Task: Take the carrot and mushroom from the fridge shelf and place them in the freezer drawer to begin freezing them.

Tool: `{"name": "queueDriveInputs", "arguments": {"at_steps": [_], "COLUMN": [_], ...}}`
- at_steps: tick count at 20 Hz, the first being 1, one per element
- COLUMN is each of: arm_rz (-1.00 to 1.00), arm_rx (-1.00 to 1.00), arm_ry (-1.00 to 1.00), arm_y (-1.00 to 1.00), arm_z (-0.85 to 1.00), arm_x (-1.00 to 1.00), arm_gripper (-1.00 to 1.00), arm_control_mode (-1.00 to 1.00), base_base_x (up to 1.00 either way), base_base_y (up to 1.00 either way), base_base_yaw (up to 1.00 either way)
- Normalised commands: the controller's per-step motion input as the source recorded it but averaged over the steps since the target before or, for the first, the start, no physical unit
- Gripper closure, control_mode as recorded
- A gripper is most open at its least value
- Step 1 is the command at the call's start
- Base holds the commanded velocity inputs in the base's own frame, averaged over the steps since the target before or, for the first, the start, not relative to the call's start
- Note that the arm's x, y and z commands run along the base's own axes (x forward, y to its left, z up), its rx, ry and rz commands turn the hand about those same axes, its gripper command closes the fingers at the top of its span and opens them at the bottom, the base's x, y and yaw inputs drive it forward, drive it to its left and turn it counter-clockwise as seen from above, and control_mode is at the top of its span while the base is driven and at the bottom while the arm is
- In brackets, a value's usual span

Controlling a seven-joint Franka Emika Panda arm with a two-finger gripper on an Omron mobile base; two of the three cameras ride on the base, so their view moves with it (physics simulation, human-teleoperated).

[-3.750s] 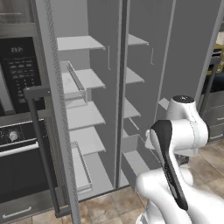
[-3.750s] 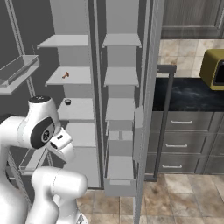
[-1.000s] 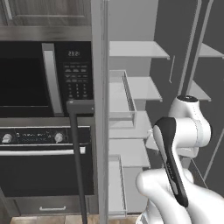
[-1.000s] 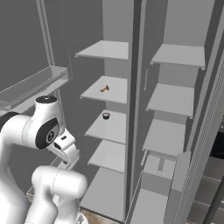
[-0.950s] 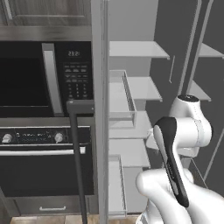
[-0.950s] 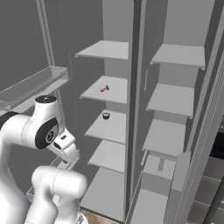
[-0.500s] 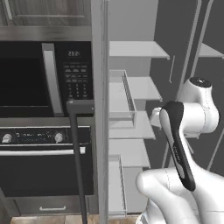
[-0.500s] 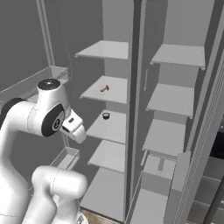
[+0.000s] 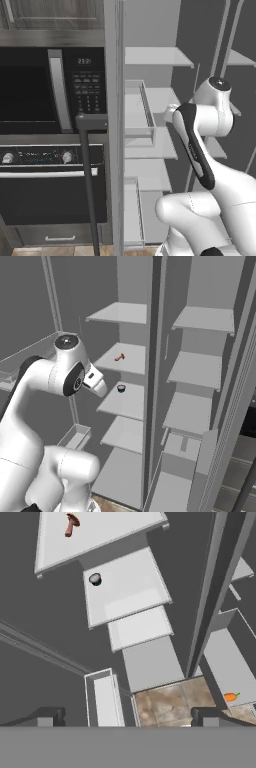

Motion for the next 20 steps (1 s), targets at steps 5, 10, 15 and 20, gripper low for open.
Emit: {"name": "queueDriveInputs", "arguments": {"at_steps": [5,10,15,20], "arm_rz": [0.00,0.00,0.00,0.00], "arm_rx": [0.05,0.05,0.05,0.04], "arm_ry": [-0.12,-0.13,-0.11,-0.07], "arm_y": [-0.01,-0.04,-0.04,0.00], "arm_z": [0.03,0.05,0.02,0.00], "arm_x": [0.73,0.71,0.71,0.73], "arm_gripper": [-1.00,-1.00,-1.00,-1.00], "arm_control_mode": [-1.00,-1.00,-1.00,-1.00], "base_base_x": [0.00,0.00,0.00,0.00], "base_base_y": [0.00,0.00,0.00,0.00], "base_base_yaw": [0.00,0.00,0.00,0.00]}}
